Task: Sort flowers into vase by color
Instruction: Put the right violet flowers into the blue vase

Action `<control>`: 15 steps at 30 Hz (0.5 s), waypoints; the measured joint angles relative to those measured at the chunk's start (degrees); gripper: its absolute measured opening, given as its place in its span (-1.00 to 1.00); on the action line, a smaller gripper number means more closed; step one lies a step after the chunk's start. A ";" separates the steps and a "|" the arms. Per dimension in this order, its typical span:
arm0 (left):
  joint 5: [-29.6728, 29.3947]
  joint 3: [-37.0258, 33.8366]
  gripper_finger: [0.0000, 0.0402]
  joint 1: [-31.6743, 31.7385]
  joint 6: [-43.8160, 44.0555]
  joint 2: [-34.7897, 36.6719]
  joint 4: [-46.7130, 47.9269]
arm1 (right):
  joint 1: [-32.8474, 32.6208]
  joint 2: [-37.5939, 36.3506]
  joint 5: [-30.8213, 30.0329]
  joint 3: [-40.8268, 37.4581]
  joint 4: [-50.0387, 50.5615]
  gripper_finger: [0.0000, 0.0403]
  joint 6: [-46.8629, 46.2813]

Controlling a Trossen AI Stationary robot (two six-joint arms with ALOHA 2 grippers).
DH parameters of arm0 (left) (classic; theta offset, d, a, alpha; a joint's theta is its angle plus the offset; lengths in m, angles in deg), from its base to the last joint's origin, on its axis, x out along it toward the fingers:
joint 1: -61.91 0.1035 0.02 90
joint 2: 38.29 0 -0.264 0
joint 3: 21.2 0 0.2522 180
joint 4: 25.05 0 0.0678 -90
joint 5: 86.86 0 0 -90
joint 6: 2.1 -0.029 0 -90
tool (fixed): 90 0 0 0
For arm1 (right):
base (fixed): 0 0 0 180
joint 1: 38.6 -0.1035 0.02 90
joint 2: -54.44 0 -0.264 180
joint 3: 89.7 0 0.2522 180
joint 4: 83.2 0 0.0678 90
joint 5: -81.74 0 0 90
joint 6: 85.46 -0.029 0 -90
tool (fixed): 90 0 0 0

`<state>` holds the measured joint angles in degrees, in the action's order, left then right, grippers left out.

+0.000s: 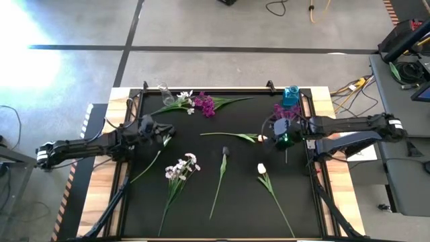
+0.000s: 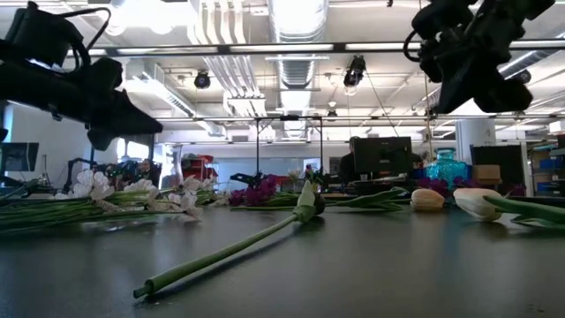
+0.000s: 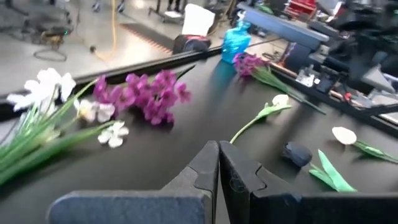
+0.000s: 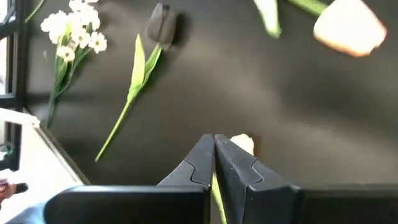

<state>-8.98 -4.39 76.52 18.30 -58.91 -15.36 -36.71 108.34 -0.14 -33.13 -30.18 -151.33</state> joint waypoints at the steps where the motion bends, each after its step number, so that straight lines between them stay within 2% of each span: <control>1: 0.02 0.00 -1.00 0.00 0.63 -0.56 0.00 | -0.83 -0.25 -0.38 0.00 0.44 -0.95 -0.89; 5: 0.00 0.00 -1.00 -0.04 1.33 -2.80 -0.07 | -1.51 -1.91 -2.45 0.00 6.37 -0.95 -1.95; 12: 0.11 0.00 -1.00 -0.04 3.18 -6.65 -0.32 | -1.37 -3.96 -8.45 -0.02 13.88 -0.95 10.35; 15: 2.51 0.00 -1.00 -0.04 2.48 -7.22 -0.57 | 0.47 -3.54 -11.37 -0.02 16.44 -0.95 12.86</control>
<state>-6.47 -4.39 76.48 20.78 -66.12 -15.94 -36.24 104.79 -11.51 -33.16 -13.74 -138.48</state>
